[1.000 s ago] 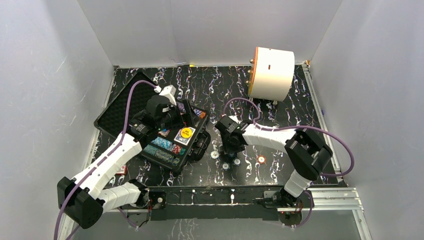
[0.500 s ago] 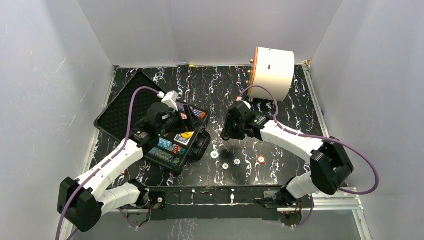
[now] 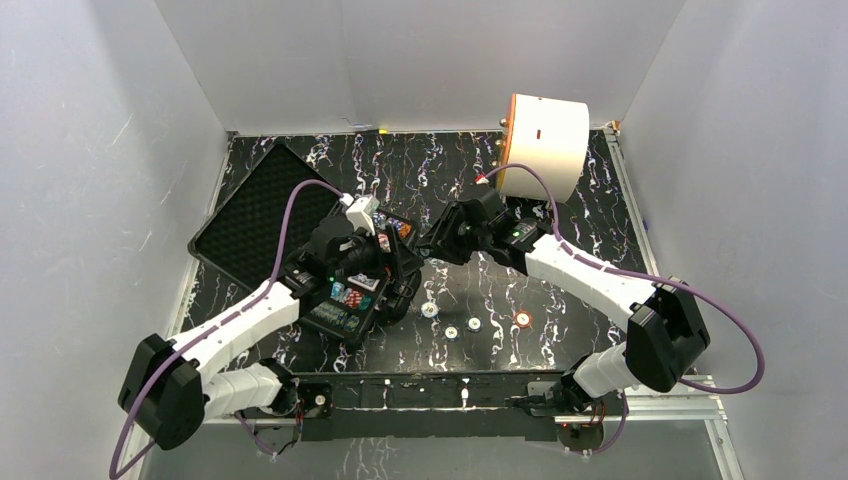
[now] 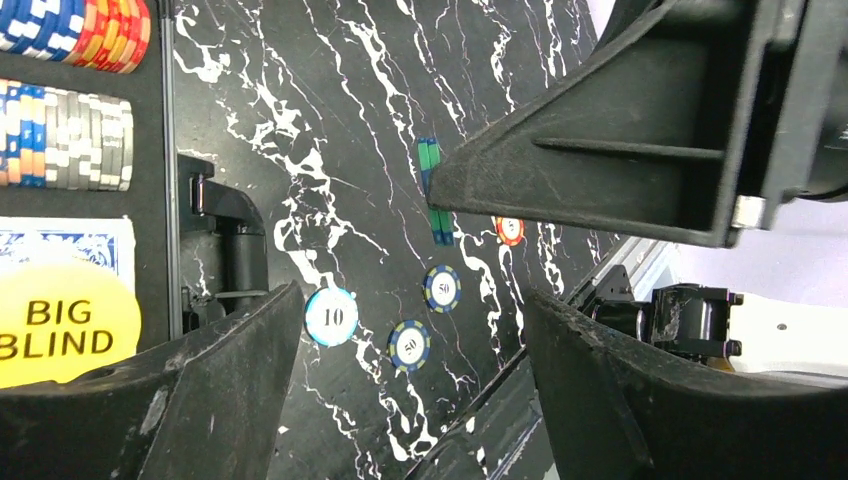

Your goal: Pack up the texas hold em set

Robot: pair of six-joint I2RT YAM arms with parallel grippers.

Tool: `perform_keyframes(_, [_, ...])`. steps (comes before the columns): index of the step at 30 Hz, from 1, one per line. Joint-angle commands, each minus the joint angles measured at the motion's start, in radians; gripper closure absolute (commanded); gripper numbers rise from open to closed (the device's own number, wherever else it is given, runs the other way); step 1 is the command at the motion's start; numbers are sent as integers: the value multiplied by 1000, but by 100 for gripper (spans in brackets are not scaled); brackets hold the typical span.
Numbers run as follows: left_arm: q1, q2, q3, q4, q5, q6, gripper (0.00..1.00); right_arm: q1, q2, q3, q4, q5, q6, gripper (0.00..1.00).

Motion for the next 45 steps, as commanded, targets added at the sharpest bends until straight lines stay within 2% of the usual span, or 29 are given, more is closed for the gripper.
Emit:
perform_keyframes(1, [-12,30,0,120,16,8,21,-8,-11,3,143,-77,83,60])
perform_keyframes(5, [-23,23,-32,213,-11,-11,25,-7,-6,-17,188,-118,111,60])
perform_keyframes(10, [-25,5,-47,259,-44,-13,44,-8,-17,-24,204,-130,135,60])
perform_keyframes(15, [-28,-26,-63,301,-84,-26,55,-8,-13,-24,195,-127,143,60])
perform_keyframes(21, [-28,-22,-71,314,-94,-23,82,-8,1,-25,207,-141,151,60])
perform_keyframes(26, [-29,-10,-57,296,-115,-6,100,-7,11,-26,217,-155,146,60])
perform_keyframes(29, [-28,-10,-39,260,-134,15,100,-8,12,-18,196,-144,122,55])
perform_keyframes(32, [-28,-8,12,108,-131,63,100,-13,7,-7,192,-131,39,22])
perform_keyframes(34, [-28,1,65,-52,-117,117,100,-20,-7,-8,201,-116,-32,8])
perform_keyframes(35, [-28,7,101,-135,-118,143,100,-32,-17,-11,207,-116,-58,5])
perform_keyframes(40, [-28,34,232,-552,-179,233,100,-107,-94,-54,168,-68,-130,4])
perform_keyframes(45, [-28,76,319,-827,-212,265,100,-154,-165,-125,100,21,-159,5])
